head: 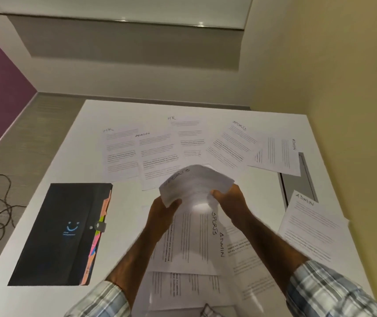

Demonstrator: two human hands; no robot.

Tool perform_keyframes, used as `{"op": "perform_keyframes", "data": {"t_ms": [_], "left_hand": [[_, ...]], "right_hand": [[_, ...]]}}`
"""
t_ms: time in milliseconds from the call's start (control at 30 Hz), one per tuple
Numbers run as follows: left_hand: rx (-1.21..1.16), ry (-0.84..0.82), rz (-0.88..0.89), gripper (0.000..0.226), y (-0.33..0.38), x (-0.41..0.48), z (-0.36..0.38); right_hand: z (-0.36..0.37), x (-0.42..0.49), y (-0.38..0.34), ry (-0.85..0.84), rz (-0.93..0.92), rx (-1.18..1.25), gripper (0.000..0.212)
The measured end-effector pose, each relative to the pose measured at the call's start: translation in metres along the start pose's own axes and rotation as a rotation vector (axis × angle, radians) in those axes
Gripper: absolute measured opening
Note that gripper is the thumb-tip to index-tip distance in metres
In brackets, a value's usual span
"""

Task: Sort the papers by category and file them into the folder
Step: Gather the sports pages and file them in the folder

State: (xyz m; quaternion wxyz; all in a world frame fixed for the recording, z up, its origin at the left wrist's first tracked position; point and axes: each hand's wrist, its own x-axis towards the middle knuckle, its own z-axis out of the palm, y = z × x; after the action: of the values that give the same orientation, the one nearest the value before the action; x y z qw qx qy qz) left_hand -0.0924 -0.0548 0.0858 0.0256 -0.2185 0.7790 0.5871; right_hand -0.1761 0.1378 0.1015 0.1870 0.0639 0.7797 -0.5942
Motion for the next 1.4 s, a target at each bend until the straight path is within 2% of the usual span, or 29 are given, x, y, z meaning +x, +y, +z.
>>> {"op": "perform_keyframes", "data": {"t_ms": [67,133,167,200,233,300,400,467,567,667,800,900,967,1067,1200,1300,1400], "left_hand": [[0.026,0.031,-0.04,0.003,-0.004,0.003,0.004],[0.041,0.078,-0.006,0.022,-0.003,0.008,0.001],[0.064,0.103,0.017,0.028,-0.001,0.011,-0.002],[0.095,0.12,0.033,0.024,0.002,0.015,-0.006],[0.116,0.132,0.048,0.015,0.005,0.018,-0.01],[0.124,0.144,0.025,0.016,0.005,0.025,-0.02],[0.044,0.138,-0.033,0.007,0.005,0.034,-0.036],[-0.011,0.141,-0.076,0.009,0.006,0.038,-0.045],[-0.026,0.143,-0.143,0.011,0.006,0.041,-0.058],[-0.044,0.155,-0.208,0.009,0.0,0.046,-0.067],[-0.065,0.166,-0.26,0.011,-0.003,0.049,-0.075],[-0.073,0.17,-0.289,0.01,-0.004,0.049,-0.081],[-0.067,0.172,-0.305,0.01,-0.008,0.049,-0.087],[-0.065,0.164,-0.313,0.012,-0.009,0.05,-0.092],[-0.096,0.178,-0.321,0.005,-0.002,0.05,-0.097],[-0.132,0.186,-0.309,0.008,0.001,0.05,-0.099],[-0.14,0.193,-0.289,0.012,0.001,0.054,-0.099]], "right_hand": [[0.002,0.003,0.006,0.053,-0.014,-0.054,0.019],[-0.001,0.011,0.01,0.12,-0.044,-0.118,0.009],[-0.003,0.017,0.013,0.157,-0.068,-0.163,0.021],[-0.006,0.025,0.017,0.191,-0.092,-0.192,0.025],[-0.009,0.033,0.02,0.223,-0.096,-0.22,0.019],[-0.013,0.053,0.028,0.248,-0.053,-0.287,0.013],[-0.018,0.087,0.045,0.262,-0.002,-0.468,0.024],[-0.022,0.113,0.057,0.319,0.066,-0.524,0.036],[-0.027,0.146,0.065,0.476,0.353,-0.406,0.061],[-0.025,0.168,0.06,0.537,0.511,-0.535,0.078],[-0.015,0.192,0.051,0.557,0.557,-0.636,0.084],[-0.002,0.204,0.049,0.533,0.565,-0.698,0.081],[0.004,0.208,0.047,0.561,0.577,-0.622,0.075],[0.006,0.215,0.055,0.6,0.573,-0.387,0.068],[-0.005,0.223,0.07,0.609,0.602,-0.133,0.044],[-0.011,0.203,0.058,0.586,0.557,0.235,0.026],[-0.019,0.168,0.037,0.525,0.445,0.541,0.025]]}}
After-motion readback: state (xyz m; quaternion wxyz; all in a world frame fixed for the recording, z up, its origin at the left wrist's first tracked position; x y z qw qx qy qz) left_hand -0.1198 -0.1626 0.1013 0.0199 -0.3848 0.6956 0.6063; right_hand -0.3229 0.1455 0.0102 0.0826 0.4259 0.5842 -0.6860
